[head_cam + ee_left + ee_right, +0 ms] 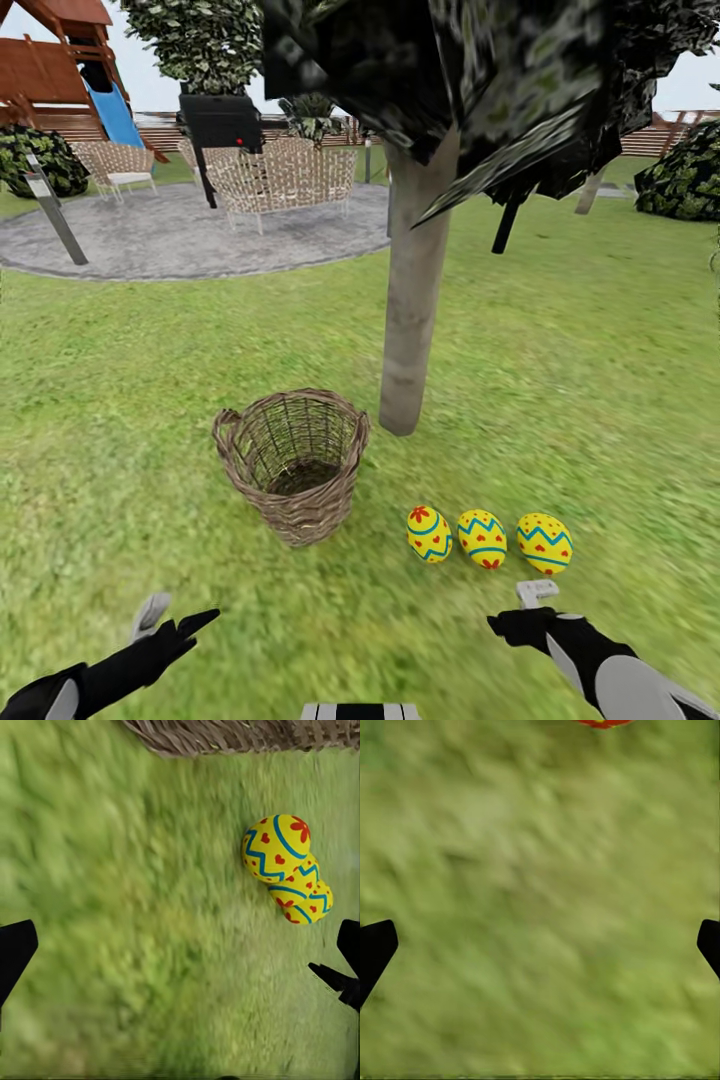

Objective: Take the three Easter eggs out of the wicker basket on the lawn in the garden, then place them on the lawn next to a single tree (choose any tree) so that all three eggs are next to the same tree and none are left in the basket.

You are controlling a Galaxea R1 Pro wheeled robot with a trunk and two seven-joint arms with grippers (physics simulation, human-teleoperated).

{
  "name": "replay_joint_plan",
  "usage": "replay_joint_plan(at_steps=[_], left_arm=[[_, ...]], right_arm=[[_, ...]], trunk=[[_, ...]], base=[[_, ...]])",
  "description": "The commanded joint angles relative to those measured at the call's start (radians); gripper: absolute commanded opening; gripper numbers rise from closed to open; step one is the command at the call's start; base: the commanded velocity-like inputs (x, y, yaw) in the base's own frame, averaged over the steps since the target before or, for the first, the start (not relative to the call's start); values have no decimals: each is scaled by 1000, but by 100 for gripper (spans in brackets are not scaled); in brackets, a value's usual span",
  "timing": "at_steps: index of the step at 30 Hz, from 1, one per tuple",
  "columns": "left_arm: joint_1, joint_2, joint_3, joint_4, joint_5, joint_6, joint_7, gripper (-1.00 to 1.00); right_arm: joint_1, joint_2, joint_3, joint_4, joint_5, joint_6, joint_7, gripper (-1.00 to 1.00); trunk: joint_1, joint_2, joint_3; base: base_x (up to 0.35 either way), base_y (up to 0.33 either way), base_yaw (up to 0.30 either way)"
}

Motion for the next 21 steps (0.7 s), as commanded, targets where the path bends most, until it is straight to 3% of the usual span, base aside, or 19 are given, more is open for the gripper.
replay_joint_plan(at_steps=[1,9,15,21], left_arm=[[0,3,0,9,0,0,0,100],[0,61,5,99,0,-29,0,100],[0,58,-5,156,-10,-81,1,100],[0,43,-9,167,-63,-86,2,100]], right_arm=[[7,0,0,5,0,-1,0,100],[32,2,0,33,-6,-79,-6,100],[68,1,0,61,-5,-85,-9,100],[74,-4,0,61,-4,-86,-9,100]], trunk=[[0,0,4],[-4,2,35],[-7,4,58],[-9,5,81]], base=[[0,0,0],[0,0,0],[0,0,0],[0,0,0]])
